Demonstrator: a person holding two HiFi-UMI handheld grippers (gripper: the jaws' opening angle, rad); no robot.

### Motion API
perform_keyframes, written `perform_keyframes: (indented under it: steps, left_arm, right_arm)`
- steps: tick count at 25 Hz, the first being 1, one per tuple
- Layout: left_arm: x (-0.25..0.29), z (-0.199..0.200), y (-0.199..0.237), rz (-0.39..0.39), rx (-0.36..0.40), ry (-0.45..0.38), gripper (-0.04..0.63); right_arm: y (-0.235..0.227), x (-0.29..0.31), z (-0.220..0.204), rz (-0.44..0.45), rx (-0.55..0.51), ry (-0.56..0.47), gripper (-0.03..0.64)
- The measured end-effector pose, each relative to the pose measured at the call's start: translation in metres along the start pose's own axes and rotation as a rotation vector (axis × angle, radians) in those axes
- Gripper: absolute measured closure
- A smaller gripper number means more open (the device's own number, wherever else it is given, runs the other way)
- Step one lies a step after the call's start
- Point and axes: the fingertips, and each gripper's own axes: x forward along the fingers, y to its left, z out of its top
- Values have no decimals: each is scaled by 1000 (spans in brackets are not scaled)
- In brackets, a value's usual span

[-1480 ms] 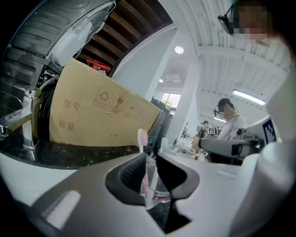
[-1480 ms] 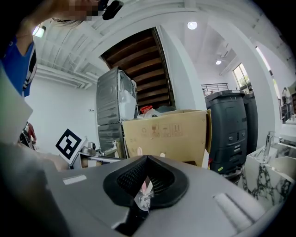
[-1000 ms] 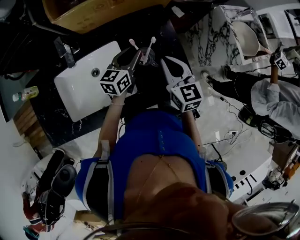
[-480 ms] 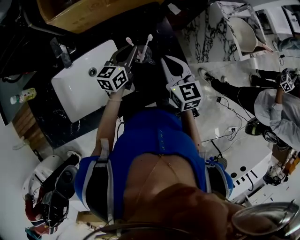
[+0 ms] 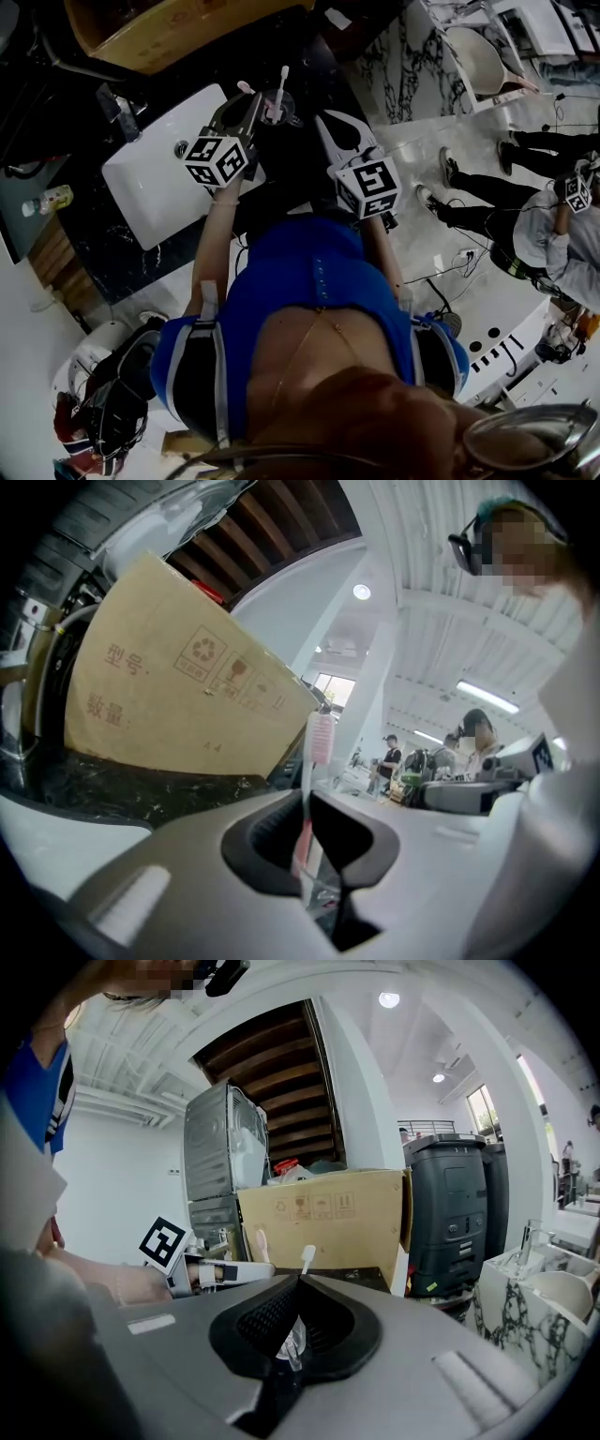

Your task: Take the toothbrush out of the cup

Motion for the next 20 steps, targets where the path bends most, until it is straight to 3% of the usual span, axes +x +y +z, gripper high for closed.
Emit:
perform_keyframes:
  steps: [20]
  left_arm:
    - [-55,64,-32,27,122,-132,569]
  right_arm:
    - [16,-17,9,24,-7,-44,614]
